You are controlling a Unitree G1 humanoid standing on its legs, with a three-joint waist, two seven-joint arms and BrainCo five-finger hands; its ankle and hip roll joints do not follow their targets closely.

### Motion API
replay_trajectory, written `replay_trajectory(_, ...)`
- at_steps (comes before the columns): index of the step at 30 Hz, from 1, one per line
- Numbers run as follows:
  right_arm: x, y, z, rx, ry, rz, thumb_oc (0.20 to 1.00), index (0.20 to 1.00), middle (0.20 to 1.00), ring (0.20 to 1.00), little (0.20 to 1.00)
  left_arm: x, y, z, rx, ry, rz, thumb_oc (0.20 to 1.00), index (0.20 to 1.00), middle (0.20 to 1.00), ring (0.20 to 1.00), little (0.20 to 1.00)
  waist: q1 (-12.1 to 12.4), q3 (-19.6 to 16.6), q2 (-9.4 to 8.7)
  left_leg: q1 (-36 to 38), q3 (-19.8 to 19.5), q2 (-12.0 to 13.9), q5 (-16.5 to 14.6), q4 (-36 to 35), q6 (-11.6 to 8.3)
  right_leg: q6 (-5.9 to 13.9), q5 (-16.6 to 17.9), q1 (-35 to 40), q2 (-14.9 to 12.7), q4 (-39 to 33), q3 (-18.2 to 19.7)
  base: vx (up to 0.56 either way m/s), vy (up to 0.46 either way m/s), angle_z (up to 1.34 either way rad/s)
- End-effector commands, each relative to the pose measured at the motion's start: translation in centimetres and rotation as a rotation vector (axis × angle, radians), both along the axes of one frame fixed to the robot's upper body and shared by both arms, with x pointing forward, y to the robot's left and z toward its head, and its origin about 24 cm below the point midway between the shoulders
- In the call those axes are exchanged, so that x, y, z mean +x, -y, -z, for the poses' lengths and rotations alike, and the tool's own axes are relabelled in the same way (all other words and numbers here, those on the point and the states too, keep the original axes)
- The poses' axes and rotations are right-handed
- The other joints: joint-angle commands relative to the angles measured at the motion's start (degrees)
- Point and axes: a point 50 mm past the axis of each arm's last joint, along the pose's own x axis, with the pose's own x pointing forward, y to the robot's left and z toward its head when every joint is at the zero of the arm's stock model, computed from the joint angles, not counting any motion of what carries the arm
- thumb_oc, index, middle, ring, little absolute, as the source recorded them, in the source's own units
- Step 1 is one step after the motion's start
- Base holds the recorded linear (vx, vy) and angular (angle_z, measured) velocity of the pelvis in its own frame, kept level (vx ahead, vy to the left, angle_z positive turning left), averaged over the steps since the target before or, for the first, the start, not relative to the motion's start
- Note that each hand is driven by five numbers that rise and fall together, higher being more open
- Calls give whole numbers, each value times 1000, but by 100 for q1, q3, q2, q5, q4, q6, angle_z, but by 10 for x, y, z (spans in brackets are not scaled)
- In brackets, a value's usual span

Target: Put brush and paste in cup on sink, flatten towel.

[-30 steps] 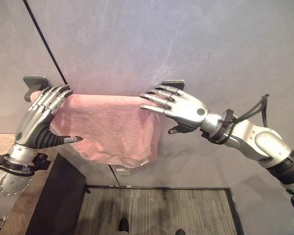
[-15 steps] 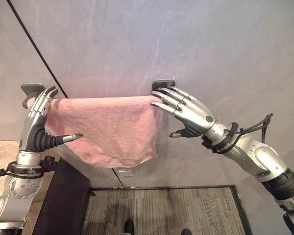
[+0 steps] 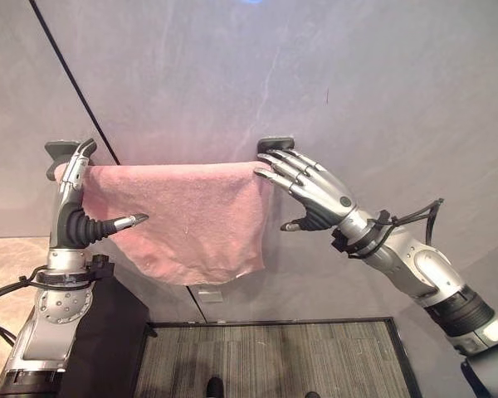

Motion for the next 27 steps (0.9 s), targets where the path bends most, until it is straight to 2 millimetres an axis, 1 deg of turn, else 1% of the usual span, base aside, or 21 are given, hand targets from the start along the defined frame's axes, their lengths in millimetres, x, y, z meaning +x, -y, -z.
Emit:
replay_trajectory(1, 31, 7, -20, 51, 23, 159, 1000, 1000, 1000, 1000, 1000, 5, 1, 20, 66, -128, -31, 1000, 1000, 1000, 1000, 1000, -28, 182, -259, 357, 127, 450, -3, 52, -247, 501, 261, 75, -680, -7, 497, 0, 0, 0)
replay_trajectory(2, 31, 4, -24, 71, 33, 144, 1000, 1000, 1000, 1000, 1000, 6, 4, 11, 92, -86, -27, 1000, 1000, 1000, 1000, 1000, -33, 166, -260, 366, 138, 454, -4, 52, -249, 500, 264, 80, -681, -7, 504, 0, 0, 0)
replay_trajectory(4, 30, -2, -30, 104, 46, 120, 1000, 1000, 1000, 1000, 1000, 8, 8, -1, 118, -32, -13, 1000, 1000, 1000, 1000, 1000, -44, 134, -254, 382, 146, 462, -8, 52, -250, 499, 264, 80, -681, -7, 528, 0, 0, 0)
replay_trajectory(6, 28, -6, -38, 189, 70, 92, 1000, 1000, 1000, 1000, 1000, 10, 13, -14, 107, 41, -7, 1000, 1000, 1000, 1000, 1000, -58, 109, -252, 398, 150, 465, -15, 52, -249, 491, 253, 83, -673, -7, 542, -19, -6, -6)
replay_trajectory(7, 28, -6, -39, 190, 71, 93, 1000, 1000, 1000, 1000, 1000, 11, 13, -14, 107, 42, -6, 1000, 1000, 1000, 1000, 1000, -56, 111, -255, 399, 150, 465, -15, 52, -249, 491, 253, 84, -673, -7, 542, -12, -2, -4)
replay_trajectory(9, 27, -6, -42, 247, 84, 85, 1000, 1000, 1000, 1000, 1000, 12, 15, -21, 91, 87, -4, 1000, 1000, 1000, 1000, 1000, -67, 82, -250, 414, 150, 469, -18, 52, -249, 483, 248, 94, -670, -7, 549, 0, 0, 0)
replay_trajectory(10, 24, -8, -47, 284, 101, 66, 1000, 1000, 1000, 1000, 1000, 13, 19, -29, 77, 130, 9, 1000, 1000, 1000, 1000, 1000, -81, 60, -252, 432, 136, 472, -23, 52, -248, 476, 236, 109, -657, -7, 563, 0, 0, 0)
replay_trajectory(11, 24, -8, -47, 284, 101, 66, 1000, 1000, 1000, 1000, 1000, 13, 19, -29, 77, 130, 9, 1000, 1000, 1000, 1000, 1000, -79, 62, -252, 434, 136, 472, -23, 52, -249, 476, 236, 112, -657, -7, 563, 0, 0, 0)
replay_trajectory(12, 20, -9, -52, 321, 121, 42, 1000, 1000, 1000, 1000, 1000, 13, 23, -35, 60, 173, 22, 1000, 1000, 1000, 1000, 1000, -104, 38, -250, 454, 136, 473, -27, 52, -249, 472, 228, 125, -653, -7, 572, 0, 0, 0)
replay_trajectory(14, 19, -8, -53, 340, 125, 35, 1000, 1000, 1000, 1000, 1000, 12, 25, -38, 51, 190, 34, 1000, 1000, 1000, 1000, 1000, -108, 34, -251, 465, 141, 474, -29, 52, -247, 468, 223, 138, -651, -7, 576, 0, 0, 0)
replay_trajectory(15, 17, -8, -55, 373, 130, 28, 1000, 1000, 1000, 1000, 1000, 11, 29, -44, 37, 228, 47, 1000, 1000, 1000, 1000, 1000, -116, 25, -247, 482, 139, 477, -30, 52, -245, 459, 218, 157, -649, -7, 574, 0, 0, 0)
replay_trajectory(18, 12, -3, -59, 431, 144, 17, 1000, 1000, 1000, 1000, 1000, 7, 31, -49, -31, 277, 71, 1000, 1000, 1000, 1000, 1000, -141, 7, -245, 529, 146, 487, -38, 52, -242, 441, 204, 195, -641, -7, 581, 0, 0, 0)
replay_trajectory(20, 10, -2, -60, 439, 146, 15, 1000, 1000, 1000, 1000, 1000, 6, 31, -50, -45, 282, 79, 1000, 1000, 1000, 1000, 1000, -139, 7, -245, 547, 143, 488, -42, 52, -241, 437, 198, 212, -636, -7, 579, 0, 0, 0)
replay_trajectory(22, 6, 5, -62, 493, 156, 11, 1000, 1000, 1000, 1000, 1000, 0, 33, -57, -103, 343, 99, 1000, 1000, 1000, 1000, 1000, -159, 3, -244, 568, 139, 496, -44, 52, -242, 428, 186, 236, -632, -7, 584, -5, -9, 4)
replay_trajectory(27, -6, 24, -63, 587, 191, 32, 1000, 1000, 1000, 1000, 1000, -12, 27, -63, -168, 412, 99, 1000, 1000, 1000, 1000, 1000, -184, 13, -231, 587, 118, 502, -49, 52, -237, 414, 164, 263, -612, -7, 586, -2, -2, 1)
